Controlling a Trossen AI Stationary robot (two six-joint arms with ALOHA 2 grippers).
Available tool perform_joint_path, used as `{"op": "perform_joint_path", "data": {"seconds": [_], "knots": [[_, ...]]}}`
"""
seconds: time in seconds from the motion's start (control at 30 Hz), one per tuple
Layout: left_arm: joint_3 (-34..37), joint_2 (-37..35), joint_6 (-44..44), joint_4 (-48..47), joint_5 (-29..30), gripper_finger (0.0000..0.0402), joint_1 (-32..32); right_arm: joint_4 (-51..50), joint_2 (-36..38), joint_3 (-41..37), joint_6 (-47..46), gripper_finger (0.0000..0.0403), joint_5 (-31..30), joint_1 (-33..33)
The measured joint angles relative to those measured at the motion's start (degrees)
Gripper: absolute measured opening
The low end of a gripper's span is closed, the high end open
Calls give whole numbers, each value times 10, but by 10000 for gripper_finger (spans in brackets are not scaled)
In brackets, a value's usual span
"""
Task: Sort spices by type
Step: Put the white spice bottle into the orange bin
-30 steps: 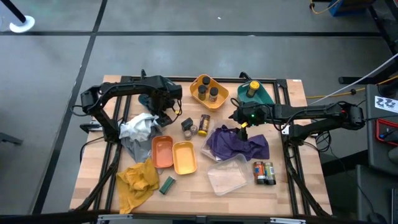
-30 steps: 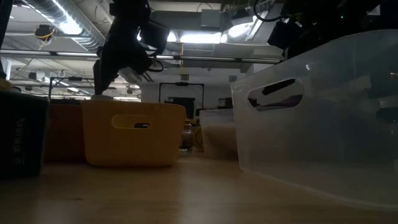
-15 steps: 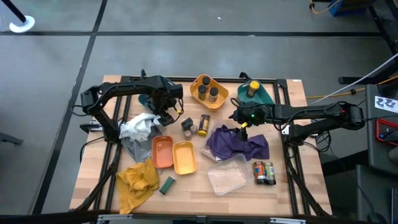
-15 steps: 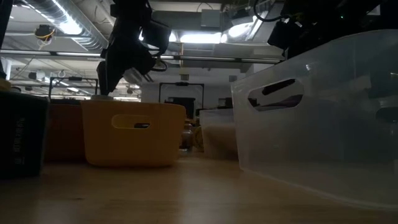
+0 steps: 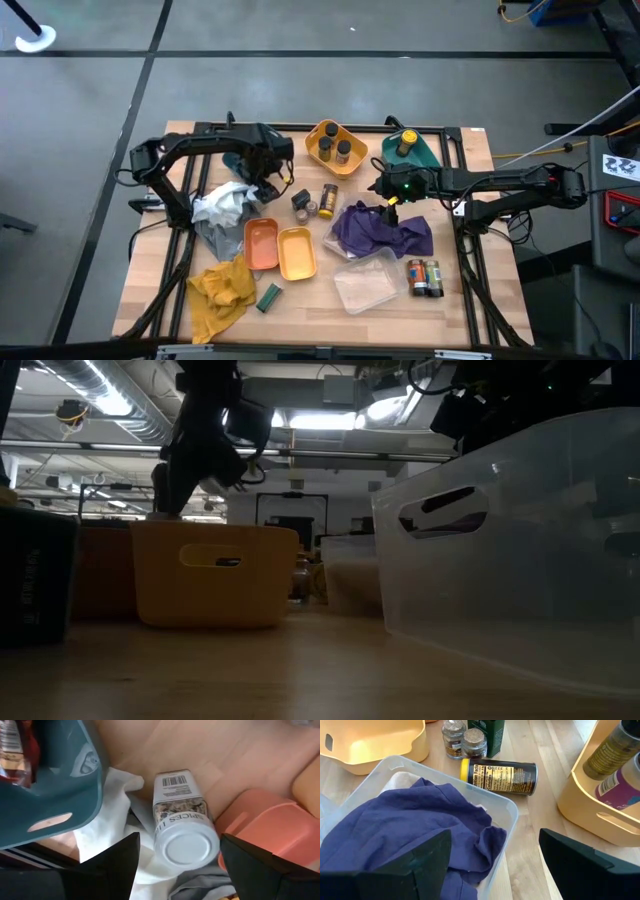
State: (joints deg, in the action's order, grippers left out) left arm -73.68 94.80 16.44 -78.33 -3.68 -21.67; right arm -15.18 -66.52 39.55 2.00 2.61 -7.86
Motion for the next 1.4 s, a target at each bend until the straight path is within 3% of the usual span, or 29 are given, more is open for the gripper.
{"op": "perform_joint_path", "data": {"seconds": [0.33, 0.57, 0.83, 1.03, 1.4], "knots": [[62, 0, -5, 28, 0, 258, 0, 0, 0, 0, 0, 301, 0, 0], [67, 0, -10, 60, 1, 258, 0, 0, 0, 0, 0, 301, 0, 0], [67, 0, -19, 50, 1, 191, 0, 0, 0, 0, -1, 301, 0, 0], [67, 0, 4, 53, 1, 186, 0, 0, 0, 0, -2, 301, 0, 0], [-33, -3, -6, -44, -6, 186, 2, 0, 0, 0, -1, 301, 0, 0]]}}
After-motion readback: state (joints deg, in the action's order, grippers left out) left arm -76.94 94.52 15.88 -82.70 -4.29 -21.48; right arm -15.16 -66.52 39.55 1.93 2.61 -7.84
